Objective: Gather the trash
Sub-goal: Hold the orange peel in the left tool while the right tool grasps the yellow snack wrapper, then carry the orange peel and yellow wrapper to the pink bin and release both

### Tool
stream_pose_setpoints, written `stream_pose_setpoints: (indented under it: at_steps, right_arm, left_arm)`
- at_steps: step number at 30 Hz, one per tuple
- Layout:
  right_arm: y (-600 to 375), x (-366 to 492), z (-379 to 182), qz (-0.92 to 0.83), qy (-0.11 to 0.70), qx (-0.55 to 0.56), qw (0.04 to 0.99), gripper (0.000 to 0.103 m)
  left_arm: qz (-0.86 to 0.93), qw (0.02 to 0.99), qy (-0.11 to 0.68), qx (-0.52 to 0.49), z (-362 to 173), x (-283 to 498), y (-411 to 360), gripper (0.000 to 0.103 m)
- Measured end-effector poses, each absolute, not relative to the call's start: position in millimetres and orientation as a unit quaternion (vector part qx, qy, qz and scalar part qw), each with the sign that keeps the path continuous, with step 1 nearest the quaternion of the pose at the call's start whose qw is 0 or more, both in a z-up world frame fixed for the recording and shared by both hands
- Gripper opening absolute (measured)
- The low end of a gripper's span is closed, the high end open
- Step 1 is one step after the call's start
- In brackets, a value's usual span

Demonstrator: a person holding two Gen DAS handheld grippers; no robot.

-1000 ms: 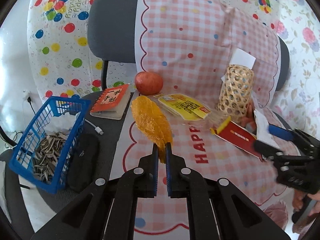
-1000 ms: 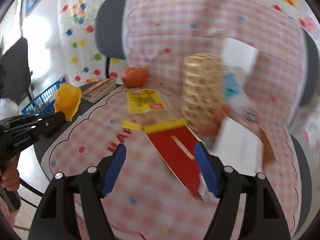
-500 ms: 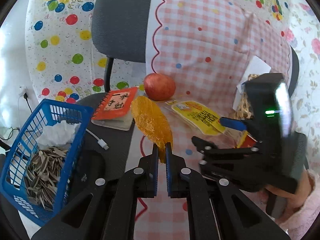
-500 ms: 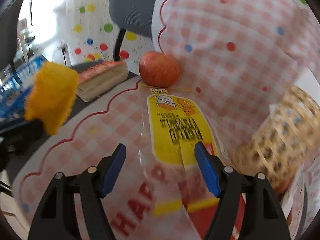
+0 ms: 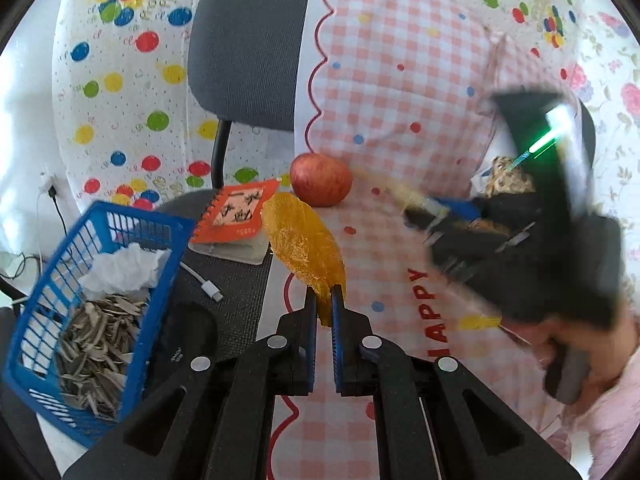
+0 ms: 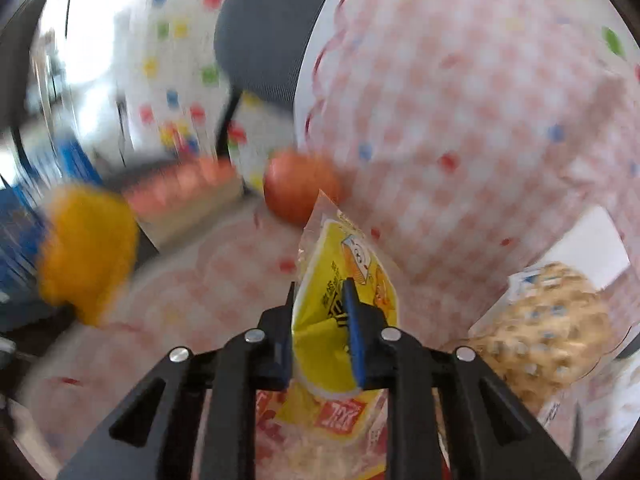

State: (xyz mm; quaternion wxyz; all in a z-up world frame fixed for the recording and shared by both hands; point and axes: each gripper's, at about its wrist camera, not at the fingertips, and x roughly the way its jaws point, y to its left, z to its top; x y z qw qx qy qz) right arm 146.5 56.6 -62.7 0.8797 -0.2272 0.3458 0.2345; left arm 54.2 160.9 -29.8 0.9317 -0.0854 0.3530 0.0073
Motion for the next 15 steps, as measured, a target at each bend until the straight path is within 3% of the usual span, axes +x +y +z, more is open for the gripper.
stream_pose_setpoints:
  at_steps: [6, 15]
  right_arm:
    - [-16, 115, 10, 0.28, 0.332, -0.072, 0.898, 0.019]
    - [-103, 45, 5, 0.272, 0.348, 0.002, 0.897, 0.02]
  left_arm:
    - [-0.012, 0.945, 0.321, -0.07, 2, 28, 141, 0.007]
    - [-0.098, 0.941, 0.321, -0.04, 11, -18, 60, 0.007]
